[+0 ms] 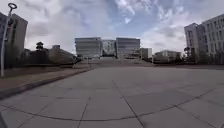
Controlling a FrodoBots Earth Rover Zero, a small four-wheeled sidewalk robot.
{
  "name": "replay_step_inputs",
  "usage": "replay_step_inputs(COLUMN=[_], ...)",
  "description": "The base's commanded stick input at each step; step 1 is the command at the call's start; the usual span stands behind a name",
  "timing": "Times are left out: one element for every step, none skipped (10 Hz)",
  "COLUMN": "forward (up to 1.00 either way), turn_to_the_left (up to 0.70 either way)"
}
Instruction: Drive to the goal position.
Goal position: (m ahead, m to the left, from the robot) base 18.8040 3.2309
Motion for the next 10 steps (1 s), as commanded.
replay_step_inputs(forward=[0.00, 0.00, 0.46, 0.70, 0.70, 0.70, 0.70, 0.70, 0.70, 0.70], turn_to_the_left=[0.00, 0.00, 0.00, 0.00, 0.00, 0.00, 0.00, 0.00, 0.00, 0.00])
